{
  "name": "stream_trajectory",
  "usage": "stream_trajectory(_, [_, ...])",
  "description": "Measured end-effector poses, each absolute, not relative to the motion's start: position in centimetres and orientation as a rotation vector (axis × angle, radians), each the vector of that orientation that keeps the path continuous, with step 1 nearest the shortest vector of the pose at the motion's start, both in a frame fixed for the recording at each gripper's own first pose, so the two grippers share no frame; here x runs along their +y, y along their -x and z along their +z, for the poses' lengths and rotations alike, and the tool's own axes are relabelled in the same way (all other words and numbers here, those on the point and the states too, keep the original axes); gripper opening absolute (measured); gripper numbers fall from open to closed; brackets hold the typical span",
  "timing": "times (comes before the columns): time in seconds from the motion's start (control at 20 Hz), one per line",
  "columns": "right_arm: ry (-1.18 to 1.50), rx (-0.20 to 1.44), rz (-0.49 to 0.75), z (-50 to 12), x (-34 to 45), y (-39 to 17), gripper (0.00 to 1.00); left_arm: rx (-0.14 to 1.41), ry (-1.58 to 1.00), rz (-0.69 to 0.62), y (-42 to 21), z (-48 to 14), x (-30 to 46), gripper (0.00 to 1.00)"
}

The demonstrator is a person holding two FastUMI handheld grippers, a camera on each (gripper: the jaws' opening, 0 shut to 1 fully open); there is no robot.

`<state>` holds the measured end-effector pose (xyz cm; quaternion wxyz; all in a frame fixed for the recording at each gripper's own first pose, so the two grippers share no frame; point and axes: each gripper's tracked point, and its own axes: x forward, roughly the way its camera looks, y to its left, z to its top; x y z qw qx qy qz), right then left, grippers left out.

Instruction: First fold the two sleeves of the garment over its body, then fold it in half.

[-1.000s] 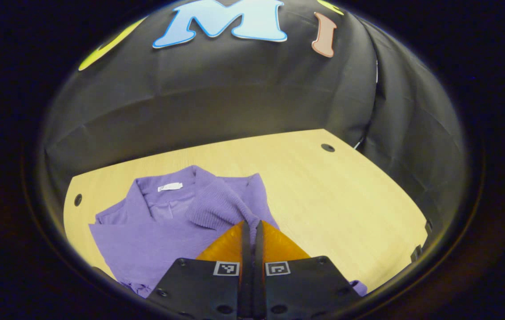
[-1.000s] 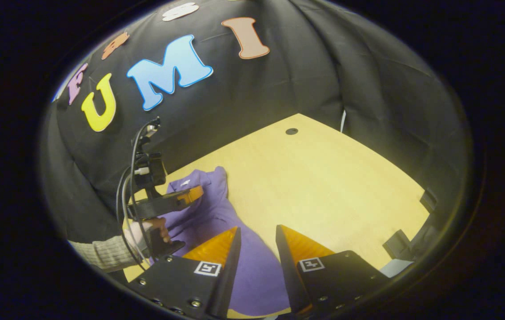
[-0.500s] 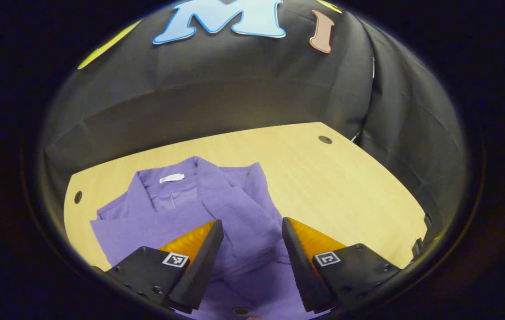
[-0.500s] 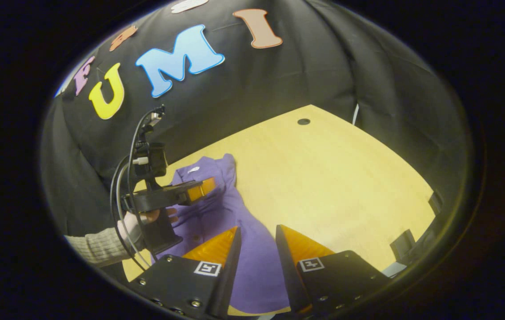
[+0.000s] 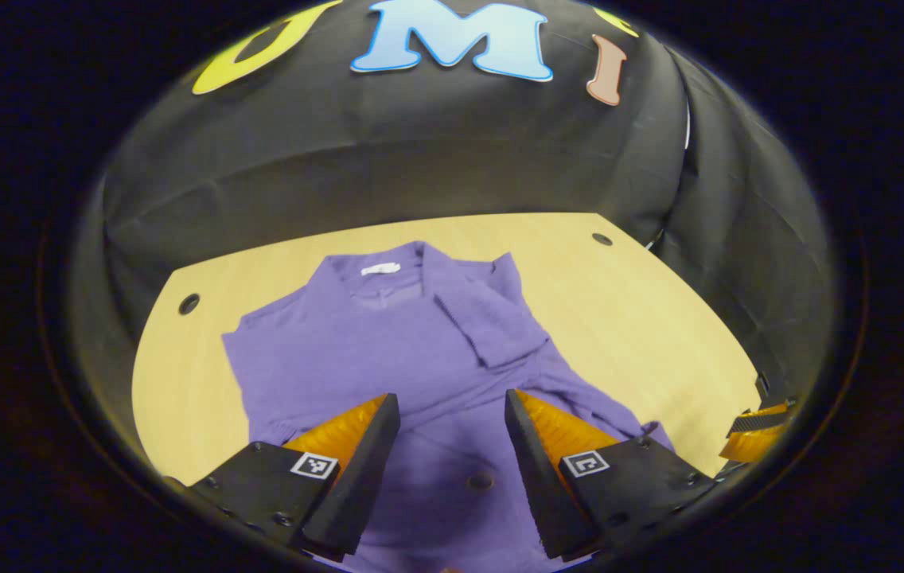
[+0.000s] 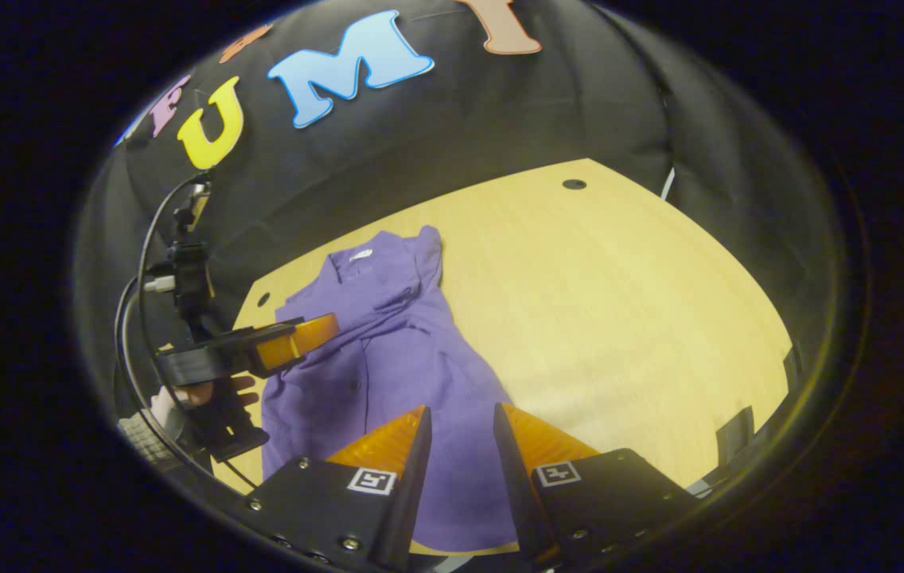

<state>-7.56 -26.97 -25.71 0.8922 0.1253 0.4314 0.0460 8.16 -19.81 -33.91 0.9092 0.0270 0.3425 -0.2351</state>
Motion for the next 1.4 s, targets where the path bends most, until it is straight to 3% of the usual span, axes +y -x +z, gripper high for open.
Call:
stream_trajectory(0.55, [-0.128, 1.129, 0.218, -31.8, -24.6, 11.5, 0.49, 0.899, 0.002, -0.273, 4.6, -39.0, -6.8, 0.88])
stream_trajectory(0.6, [-0.118, 1.146, 0.222, -32.5, -24.5, 11.9, 0.38, 0.915, 0.008, -0.264, 5.4, -39.3, -6.3, 0.89])
stream_trajectory(0.65, [-0.112, 1.162, 0.225, -32.8, -24.4, 12.1, 0.49, 0.932, 0.013, -0.254, 6.2, -39.7, -5.9, 0.88])
stream_trajectory(0.75, [-0.101, 1.189, 0.227, -33.4, -24.4, 12.6, 0.49, 0.961, 0.018, -0.240, 7.7, -40.2, -5.3, 0.88])
stream_trajectory(0.8, [-0.097, 1.200, 0.227, -33.6, -24.4, 12.8, 0.39, 0.975, 0.022, -0.235, 8.2, -40.4, -5.1, 0.89])
stream_trajectory(0.85, [-0.088, 1.207, 0.224, -33.8, -24.6, 12.9, 0.51, 0.986, 0.026, -0.234, 8.8, -40.5, -5.1, 0.86])
stream_trajectory(0.95, [-0.078, 1.229, 0.223, -34.0, -24.8, 13.4, 0.51, 1.015, 0.031, -0.236, 10.0, -40.8, -5.2, 0.88])
stream_trajectory(1.0, [-0.075, 1.237, 0.222, -34.0, -24.8, 13.6, 0.60, 1.028, 0.032, -0.239, 10.4, -40.9, -5.3, 0.87])
stream_trajectory(1.05, [-0.066, 1.242, 0.214, -34.1, -25.1, 13.6, 0.59, 1.041, 0.032, -0.239, 10.6, -41.1, -5.3, 0.86])
stream_trajectory(1.1, [-0.064, 1.249, 0.209, -34.0, -25.1, 13.7, 0.66, 1.055, 0.032, -0.237, 11.0, -41.3, -5.3, 0.89])
stream_trajectory(1.25, [-0.047, 1.287, 0.190, -34.4, -25.0, 14.4, 0.92, 1.089, 0.033, -0.224, 11.6, -42.0, -5.0, 0.88])
stream_trajectory(1.4, [0.018, 1.326, 0.163, -35.1, -25.2, 14.9, 0.93, 1.136, 0.022, -0.205, 11.8, -43.1, -4.6, 0.87])
